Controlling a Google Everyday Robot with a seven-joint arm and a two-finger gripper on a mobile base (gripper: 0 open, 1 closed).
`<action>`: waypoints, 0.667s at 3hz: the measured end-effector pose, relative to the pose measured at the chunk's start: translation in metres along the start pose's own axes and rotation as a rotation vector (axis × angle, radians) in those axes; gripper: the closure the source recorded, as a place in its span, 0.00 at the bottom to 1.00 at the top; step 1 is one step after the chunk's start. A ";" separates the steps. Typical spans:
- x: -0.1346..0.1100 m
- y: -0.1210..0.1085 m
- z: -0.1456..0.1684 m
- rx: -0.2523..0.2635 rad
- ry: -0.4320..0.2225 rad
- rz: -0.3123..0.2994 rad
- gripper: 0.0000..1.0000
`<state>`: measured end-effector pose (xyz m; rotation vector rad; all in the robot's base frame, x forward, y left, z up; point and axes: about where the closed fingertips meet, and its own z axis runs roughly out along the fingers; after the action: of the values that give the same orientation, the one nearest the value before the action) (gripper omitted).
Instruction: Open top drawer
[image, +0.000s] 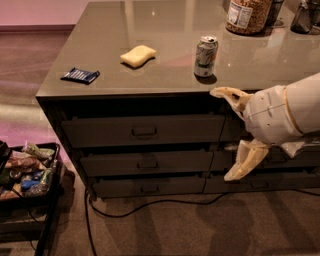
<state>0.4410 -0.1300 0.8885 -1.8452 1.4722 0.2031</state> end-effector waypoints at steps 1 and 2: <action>0.000 0.000 0.000 0.000 0.000 0.000 0.00; 0.003 0.002 0.010 0.037 0.040 0.026 0.00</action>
Offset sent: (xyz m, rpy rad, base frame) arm 0.0085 0.0074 -0.0283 -0.0405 -0.0383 -0.1777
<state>0.4435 -0.1260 0.8795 -1.8106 1.5185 0.1511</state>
